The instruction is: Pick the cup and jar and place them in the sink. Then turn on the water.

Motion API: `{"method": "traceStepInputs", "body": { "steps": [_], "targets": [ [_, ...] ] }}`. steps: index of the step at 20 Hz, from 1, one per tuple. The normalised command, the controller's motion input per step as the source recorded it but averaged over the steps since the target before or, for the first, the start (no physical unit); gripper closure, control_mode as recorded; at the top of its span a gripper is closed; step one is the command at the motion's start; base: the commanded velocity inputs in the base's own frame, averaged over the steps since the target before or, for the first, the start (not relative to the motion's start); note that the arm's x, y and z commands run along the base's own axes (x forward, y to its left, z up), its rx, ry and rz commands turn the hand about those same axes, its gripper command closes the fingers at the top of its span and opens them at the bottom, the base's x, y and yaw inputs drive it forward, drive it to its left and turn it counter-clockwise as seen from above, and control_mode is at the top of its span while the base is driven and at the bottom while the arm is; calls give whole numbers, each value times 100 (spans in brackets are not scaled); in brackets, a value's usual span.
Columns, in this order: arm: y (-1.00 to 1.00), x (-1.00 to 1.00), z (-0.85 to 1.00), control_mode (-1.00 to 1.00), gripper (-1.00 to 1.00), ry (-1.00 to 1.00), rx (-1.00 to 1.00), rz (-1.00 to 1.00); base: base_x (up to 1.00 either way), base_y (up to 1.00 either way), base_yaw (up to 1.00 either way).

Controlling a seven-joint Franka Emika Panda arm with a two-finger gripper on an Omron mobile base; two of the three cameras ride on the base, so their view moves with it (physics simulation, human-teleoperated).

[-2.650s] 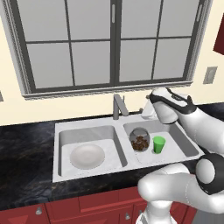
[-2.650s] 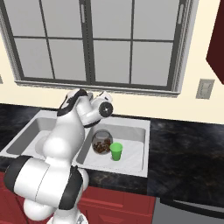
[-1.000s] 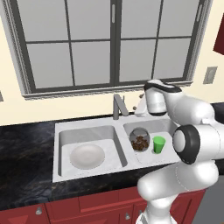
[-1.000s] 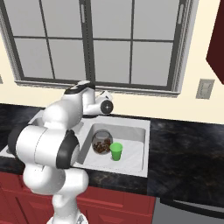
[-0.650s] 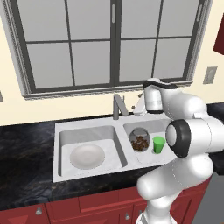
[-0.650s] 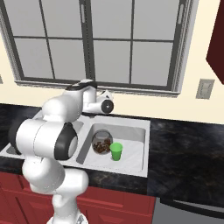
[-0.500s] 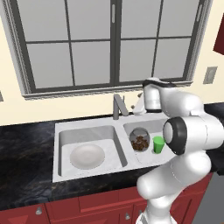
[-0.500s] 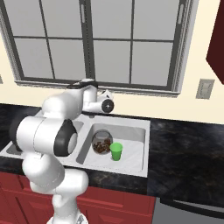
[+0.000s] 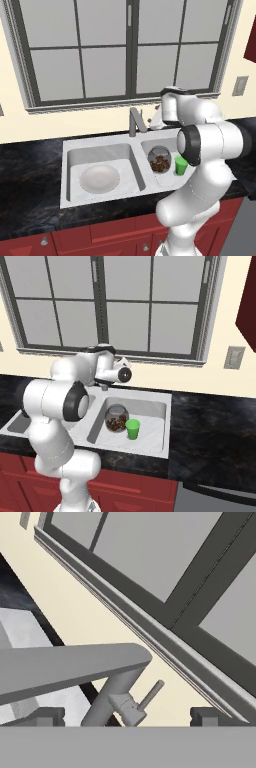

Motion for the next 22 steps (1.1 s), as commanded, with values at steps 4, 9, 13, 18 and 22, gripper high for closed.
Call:
{"method": "traceStepInputs", "body": {
  "steps": [4, 9, 13, 18, 22],
  "targets": [
    [3, 26, -7, -100, -100, 0, 0, 0, 0, 0, 0],
    [5, 22, -9, -100, -100, 0, 0, 0, 0, 0, 0],
    [6, 23, -12, -100, -100, 0, 0, 0, 0, 0, 0],
    [3, 25, -13, -100, -100, 0, 0, 0, 0, 0, 0],
    [0, 28, -17, -100, -100, 0, 0, 0, 0, 0, 0]
  ]
}}
